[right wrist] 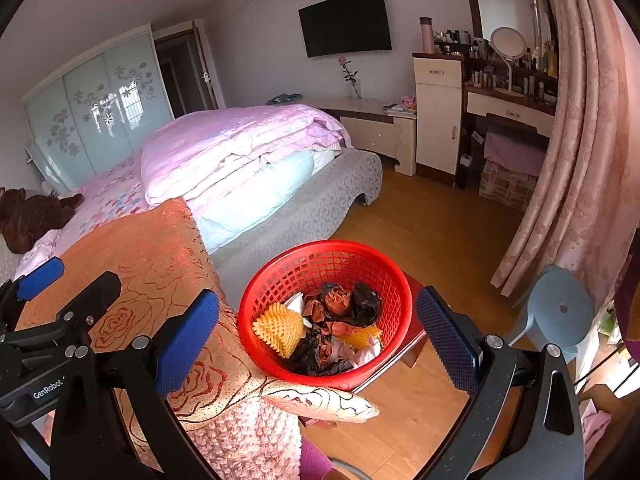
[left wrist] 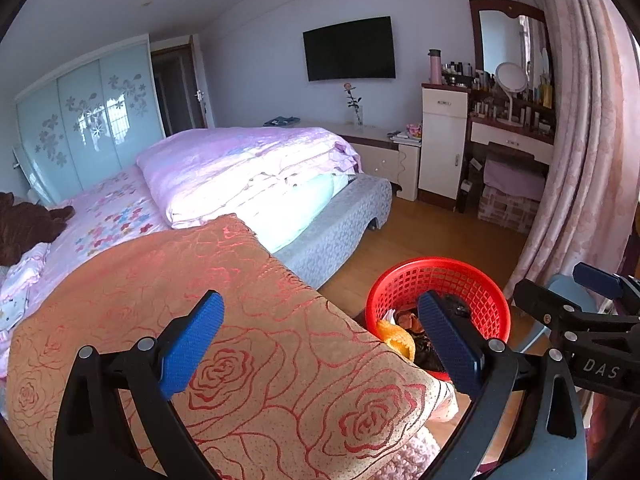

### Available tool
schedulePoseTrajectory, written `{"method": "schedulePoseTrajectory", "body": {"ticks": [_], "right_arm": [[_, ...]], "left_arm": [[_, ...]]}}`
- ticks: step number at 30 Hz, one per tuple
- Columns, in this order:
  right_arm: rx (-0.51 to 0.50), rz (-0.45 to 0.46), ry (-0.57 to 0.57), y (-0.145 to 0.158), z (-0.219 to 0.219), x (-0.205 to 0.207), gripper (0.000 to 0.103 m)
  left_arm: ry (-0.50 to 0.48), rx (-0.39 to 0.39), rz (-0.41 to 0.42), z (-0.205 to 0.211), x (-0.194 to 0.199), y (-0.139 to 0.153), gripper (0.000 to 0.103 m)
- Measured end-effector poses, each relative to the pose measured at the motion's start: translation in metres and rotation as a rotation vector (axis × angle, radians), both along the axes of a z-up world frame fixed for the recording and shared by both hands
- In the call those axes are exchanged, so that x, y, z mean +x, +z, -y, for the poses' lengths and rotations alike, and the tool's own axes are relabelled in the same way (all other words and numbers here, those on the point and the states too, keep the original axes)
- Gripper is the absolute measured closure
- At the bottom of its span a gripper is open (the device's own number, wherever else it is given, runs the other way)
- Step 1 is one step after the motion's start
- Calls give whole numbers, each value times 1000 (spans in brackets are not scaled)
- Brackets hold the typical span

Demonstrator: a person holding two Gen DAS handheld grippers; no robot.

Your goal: Collect trash

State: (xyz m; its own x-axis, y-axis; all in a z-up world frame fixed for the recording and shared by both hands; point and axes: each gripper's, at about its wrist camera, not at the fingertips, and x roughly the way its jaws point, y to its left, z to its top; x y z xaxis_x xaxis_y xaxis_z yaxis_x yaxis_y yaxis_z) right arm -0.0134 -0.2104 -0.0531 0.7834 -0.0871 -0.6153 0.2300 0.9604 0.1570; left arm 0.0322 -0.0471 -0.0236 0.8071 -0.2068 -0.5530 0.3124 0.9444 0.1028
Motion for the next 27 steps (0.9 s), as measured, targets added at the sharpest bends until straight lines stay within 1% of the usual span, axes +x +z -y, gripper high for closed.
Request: {"method": "schedulePoseTrajectory", "body": {"ticks": [9, 27], "right_arm": [[11, -16, -5, -3, 4, 3, 7], [12, -19, -1, -4, 4, 5, 7]], "left_arm": [[7, 1, -20, -2, 1, -6, 9], [7, 4, -23, -4, 1, -8, 9]]}}
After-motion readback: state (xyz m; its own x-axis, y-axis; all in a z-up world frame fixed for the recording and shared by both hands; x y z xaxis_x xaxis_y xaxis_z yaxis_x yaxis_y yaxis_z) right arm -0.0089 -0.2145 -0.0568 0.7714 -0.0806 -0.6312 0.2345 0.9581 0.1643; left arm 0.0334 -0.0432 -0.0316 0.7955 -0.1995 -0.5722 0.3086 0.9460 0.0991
